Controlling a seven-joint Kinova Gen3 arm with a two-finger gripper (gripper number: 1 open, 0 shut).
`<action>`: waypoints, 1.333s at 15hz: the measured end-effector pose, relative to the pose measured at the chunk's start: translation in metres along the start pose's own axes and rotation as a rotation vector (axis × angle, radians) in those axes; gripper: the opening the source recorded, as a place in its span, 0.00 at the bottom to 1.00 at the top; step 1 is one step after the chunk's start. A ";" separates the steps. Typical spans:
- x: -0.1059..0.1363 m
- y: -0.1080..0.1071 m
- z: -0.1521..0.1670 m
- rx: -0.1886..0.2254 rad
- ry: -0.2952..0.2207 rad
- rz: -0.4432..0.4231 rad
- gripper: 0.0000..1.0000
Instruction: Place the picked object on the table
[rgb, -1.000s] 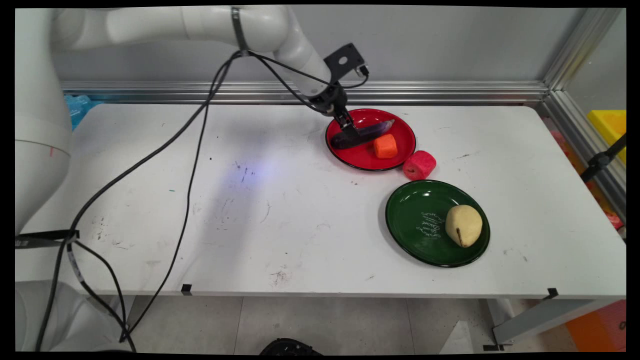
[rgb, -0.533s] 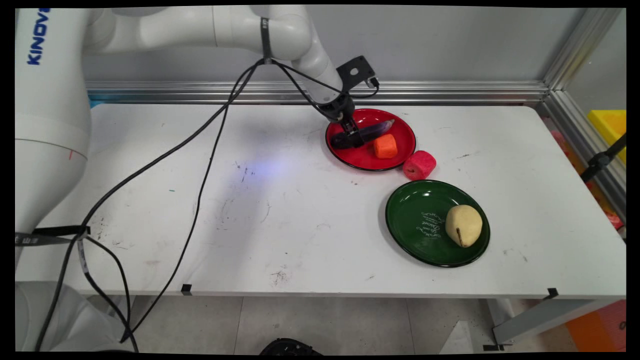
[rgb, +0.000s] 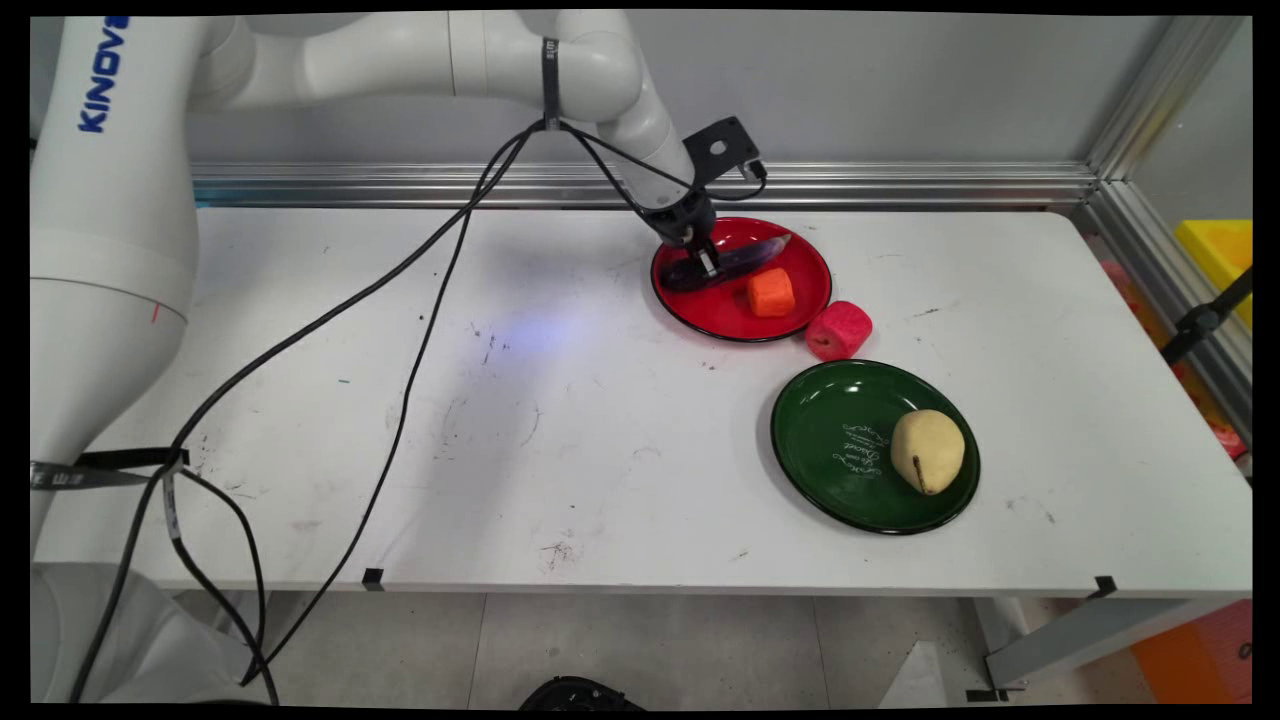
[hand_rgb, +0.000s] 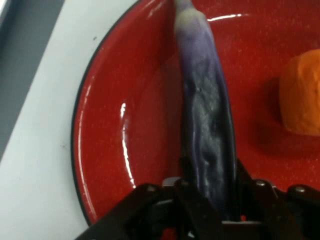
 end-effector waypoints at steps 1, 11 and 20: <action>0.001 -0.001 -0.002 0.003 0.000 0.003 0.00; 0.001 0.000 -0.068 0.015 0.047 0.052 0.00; -0.031 0.023 -0.140 -0.076 0.081 0.234 0.00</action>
